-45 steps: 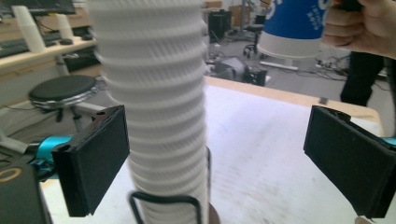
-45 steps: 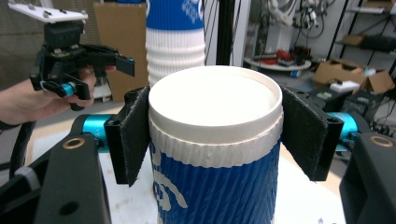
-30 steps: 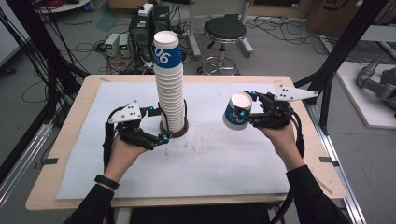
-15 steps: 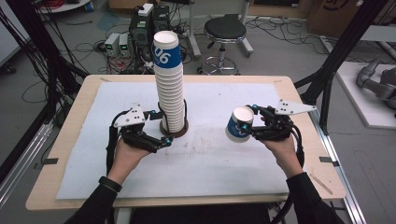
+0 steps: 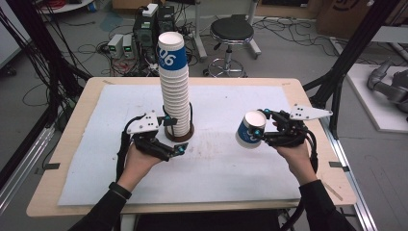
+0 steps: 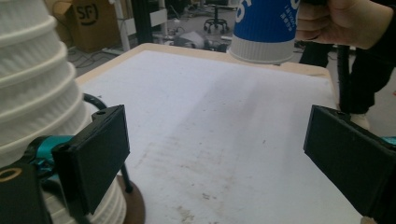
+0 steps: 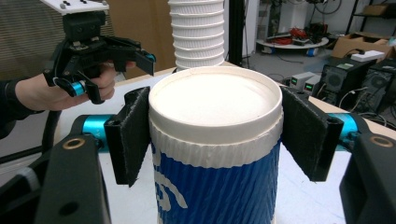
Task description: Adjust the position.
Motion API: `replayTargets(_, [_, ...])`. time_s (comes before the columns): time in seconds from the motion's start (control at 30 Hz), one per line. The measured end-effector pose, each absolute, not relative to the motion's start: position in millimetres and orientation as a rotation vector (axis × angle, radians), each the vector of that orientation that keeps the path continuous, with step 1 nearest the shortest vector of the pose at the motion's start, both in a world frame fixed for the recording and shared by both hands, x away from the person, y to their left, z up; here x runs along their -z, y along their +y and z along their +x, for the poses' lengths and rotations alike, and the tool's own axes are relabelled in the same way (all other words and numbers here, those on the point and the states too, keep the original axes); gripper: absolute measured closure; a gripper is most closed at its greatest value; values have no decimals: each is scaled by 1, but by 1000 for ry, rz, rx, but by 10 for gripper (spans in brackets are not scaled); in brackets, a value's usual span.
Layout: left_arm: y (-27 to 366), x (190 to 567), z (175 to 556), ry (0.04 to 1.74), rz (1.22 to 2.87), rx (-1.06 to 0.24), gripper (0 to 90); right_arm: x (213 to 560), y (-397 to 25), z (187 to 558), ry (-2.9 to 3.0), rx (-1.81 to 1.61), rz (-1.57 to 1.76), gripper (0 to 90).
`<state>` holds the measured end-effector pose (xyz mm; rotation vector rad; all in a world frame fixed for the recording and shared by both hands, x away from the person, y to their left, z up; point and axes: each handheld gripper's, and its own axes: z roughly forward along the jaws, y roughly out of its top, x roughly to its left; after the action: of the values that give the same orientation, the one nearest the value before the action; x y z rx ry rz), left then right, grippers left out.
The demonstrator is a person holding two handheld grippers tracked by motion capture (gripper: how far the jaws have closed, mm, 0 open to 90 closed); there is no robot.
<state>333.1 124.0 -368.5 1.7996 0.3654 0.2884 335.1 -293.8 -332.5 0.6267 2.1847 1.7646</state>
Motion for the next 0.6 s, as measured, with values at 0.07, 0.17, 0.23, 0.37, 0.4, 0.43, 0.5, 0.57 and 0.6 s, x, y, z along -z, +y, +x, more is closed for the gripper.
replayTargets(0.07, [120,369,333,349,1811,-279,70,332,-294,335,2188,-1773,622,301])
replayTargets(0.17, [116,370,332,348,1822,-272,70,331,-294,334,2196,-1784,613,301])
replayTargets(0.23, [114,371,332,344,1827,-266,70,331,-293,334,2200,-1786,602,301])
replayTargets(0.37, [113,373,331,340,1830,-252,69,331,-292,335,2206,-1791,605,301])
replayTargets(0.4, [112,372,331,341,1831,-253,70,331,-292,336,2207,-1789,596,301])
replayTargets(0.43, [112,373,331,340,1827,-250,70,331,-291,336,2216,-1793,599,301])
replayTargets(0.5, [110,373,330,341,1810,-239,70,331,-290,335,2216,-1795,595,301])
replayTargets(0.57, [109,374,331,339,1804,-232,70,331,-288,335,2215,-1797,588,301])
replayTargets(0.6, [107,374,331,340,1802,-226,70,331,-288,334,2222,-1797,583,301])
